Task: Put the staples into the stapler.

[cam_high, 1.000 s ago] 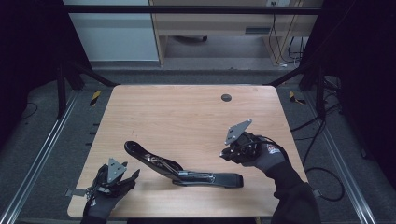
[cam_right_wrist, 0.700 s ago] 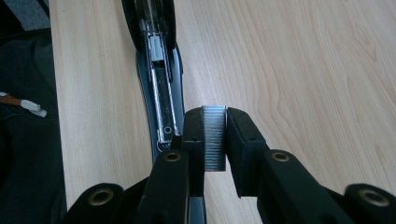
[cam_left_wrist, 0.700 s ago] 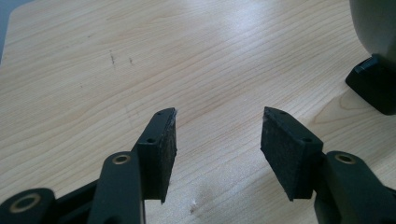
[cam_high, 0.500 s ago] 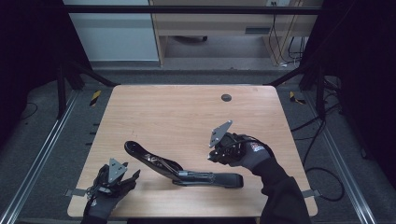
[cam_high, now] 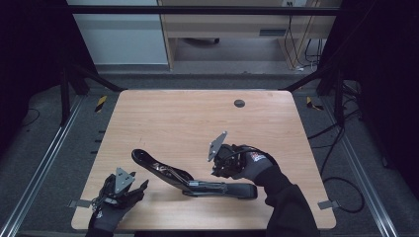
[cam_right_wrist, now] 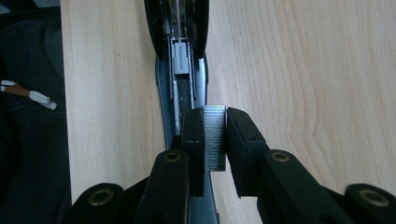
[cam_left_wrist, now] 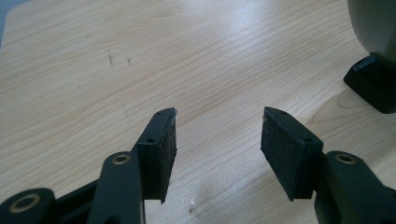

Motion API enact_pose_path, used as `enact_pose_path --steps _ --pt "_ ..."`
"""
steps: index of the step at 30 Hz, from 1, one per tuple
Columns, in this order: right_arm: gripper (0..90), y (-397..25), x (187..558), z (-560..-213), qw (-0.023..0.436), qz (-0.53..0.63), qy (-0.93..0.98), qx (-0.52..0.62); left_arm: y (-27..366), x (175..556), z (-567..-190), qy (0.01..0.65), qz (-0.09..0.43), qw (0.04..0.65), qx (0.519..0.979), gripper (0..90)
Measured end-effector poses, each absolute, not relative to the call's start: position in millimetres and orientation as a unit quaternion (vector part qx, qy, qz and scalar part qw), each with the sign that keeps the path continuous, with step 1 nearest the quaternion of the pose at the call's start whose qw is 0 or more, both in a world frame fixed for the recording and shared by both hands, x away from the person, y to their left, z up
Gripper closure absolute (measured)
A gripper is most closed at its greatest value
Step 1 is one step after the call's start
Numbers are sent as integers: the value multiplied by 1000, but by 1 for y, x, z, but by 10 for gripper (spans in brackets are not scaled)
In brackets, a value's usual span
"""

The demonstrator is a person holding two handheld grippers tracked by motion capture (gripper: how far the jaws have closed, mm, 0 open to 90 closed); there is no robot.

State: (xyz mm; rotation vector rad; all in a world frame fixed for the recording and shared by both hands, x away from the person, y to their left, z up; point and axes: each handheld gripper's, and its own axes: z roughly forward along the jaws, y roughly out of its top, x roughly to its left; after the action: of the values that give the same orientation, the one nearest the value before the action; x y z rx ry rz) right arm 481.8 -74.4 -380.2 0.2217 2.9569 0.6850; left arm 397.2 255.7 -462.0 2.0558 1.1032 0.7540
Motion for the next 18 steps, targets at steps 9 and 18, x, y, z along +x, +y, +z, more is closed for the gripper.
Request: enact_pose_path --steps 9,18 --pt "784 -68 481 -387 32 232 970 69 255 397 -462 423 290 338 789 447" --pt "784 -66 480 -400 23 225 971 72 255 397 -462 423 289 338 790 448"
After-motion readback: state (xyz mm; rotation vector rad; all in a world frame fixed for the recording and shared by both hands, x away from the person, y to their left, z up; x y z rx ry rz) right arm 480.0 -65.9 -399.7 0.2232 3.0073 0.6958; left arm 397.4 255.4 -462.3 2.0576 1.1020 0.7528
